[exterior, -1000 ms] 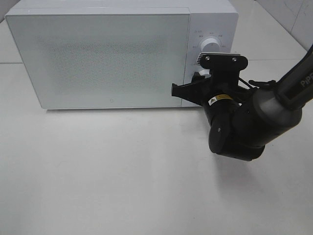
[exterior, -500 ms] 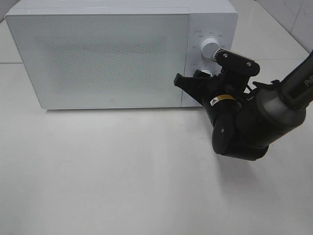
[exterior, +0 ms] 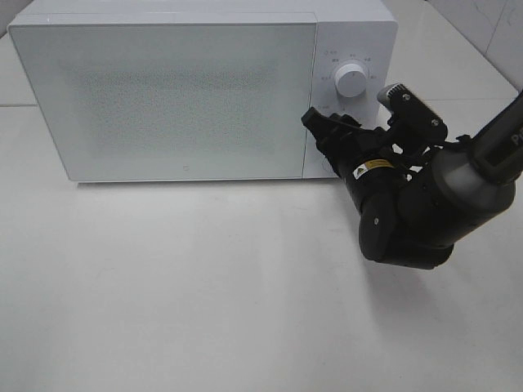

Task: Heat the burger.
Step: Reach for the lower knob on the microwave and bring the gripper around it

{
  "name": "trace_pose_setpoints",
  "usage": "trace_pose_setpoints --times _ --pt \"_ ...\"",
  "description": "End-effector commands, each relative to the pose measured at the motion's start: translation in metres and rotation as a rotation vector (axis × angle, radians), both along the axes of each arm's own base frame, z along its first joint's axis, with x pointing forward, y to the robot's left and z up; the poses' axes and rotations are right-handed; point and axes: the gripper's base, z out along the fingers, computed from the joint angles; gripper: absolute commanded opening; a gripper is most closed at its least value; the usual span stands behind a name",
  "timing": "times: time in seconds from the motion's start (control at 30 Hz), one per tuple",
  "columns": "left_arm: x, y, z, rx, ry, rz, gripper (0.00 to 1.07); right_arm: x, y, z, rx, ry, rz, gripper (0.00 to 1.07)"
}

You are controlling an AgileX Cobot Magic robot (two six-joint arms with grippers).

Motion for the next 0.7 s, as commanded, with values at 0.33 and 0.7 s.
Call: trace_pose_setpoints --times 0.33,0.7 --pt "-0.0027 -0.0005 -0.0002 -0.007 -0.028 0.001 1.03 0.0024 0.0203 0.0159 0.334 -0.068 0.140 0.02" --pt "-0.0027 -0.0005 -0.0002 -0.007 -0.028 0.001 1.03 0.0025 0.0198 0.0158 0.523 -0.049 0.125 0.03"
